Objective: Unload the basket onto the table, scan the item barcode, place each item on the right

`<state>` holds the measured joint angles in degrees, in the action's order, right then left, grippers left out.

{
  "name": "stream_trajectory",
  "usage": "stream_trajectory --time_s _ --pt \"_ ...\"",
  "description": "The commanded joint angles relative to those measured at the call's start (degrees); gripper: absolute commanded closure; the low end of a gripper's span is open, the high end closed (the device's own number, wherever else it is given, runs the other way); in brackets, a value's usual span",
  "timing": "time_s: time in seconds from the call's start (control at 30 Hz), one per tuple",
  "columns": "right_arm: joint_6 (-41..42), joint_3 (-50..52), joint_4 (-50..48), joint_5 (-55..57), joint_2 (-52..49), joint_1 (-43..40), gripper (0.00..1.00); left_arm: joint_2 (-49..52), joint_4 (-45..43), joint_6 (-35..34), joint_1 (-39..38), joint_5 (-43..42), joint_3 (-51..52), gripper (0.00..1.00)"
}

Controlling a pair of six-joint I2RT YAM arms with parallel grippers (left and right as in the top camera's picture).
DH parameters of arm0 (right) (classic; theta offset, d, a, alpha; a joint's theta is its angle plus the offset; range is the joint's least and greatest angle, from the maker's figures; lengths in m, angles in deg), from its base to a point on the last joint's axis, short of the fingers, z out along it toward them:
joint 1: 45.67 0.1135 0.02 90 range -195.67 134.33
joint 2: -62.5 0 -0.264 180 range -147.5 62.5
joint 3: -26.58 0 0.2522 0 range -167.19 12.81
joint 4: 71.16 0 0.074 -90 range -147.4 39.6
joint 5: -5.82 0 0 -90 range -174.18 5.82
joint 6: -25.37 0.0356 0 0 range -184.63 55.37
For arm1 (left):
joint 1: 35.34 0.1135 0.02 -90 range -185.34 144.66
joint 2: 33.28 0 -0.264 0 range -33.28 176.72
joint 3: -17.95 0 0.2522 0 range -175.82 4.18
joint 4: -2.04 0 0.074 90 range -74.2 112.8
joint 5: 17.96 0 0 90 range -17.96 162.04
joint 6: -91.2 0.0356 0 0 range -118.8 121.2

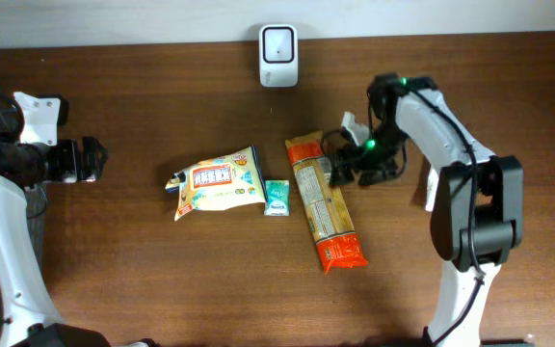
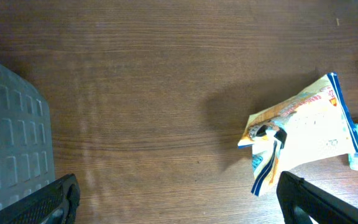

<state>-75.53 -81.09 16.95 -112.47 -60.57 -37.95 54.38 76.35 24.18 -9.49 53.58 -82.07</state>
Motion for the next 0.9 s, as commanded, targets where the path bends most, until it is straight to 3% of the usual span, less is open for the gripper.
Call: stream_trajectory --time_s 0.0,0.3,0.37,0.47,0.53,0.7,0.8,0.87 --pt "-5.29 6.45 -2.05 -5.79 0.46 -0.20 0.22 0.00 -0.09 0.72 0.11 -0.20 0.09 0.01" --pt "-6.23 21.79 -13.60 -5.77 0.44 -0.20 0.28 0.00 -0.07 0.72 0.11 -0.17 0.09 0.01" --pt "-6.23 24.02 -15.39 -5.77 0.44 -0.22 0.42 0.00 -0.09 0.72 0.11 -0.20 0.09 0.01" --pt "-5.68 24.04 -17.68 -5.81 0.46 -0.26 0.84 0.00 -0.09 0.72 0.11 -0.17 0.09 0.01" --pt "-3.58 23.63 -18.97 -6.27 0.46 -0.26 0.96 0.00 -0.09 0.72 0.11 -0.20 0.09 0.01" --pt "-1.49 15.56 -12.81 -6.88 4.66 -0.20 0.96 0.00 -0.07 0.72 0.11 -0.17 0.09 0.01" --pt "10.75 11.02 -10.58 10.91 11.02 0.68 0.96 0.00 -0.07 0.72 0.11 -0.17 0.09 0.01" --pt "20.09 10.21 -9.35 30.86 16.48 4.70 0.96 0.00 -0.09 0.72 0.11 -0.20 0.09 0.01"
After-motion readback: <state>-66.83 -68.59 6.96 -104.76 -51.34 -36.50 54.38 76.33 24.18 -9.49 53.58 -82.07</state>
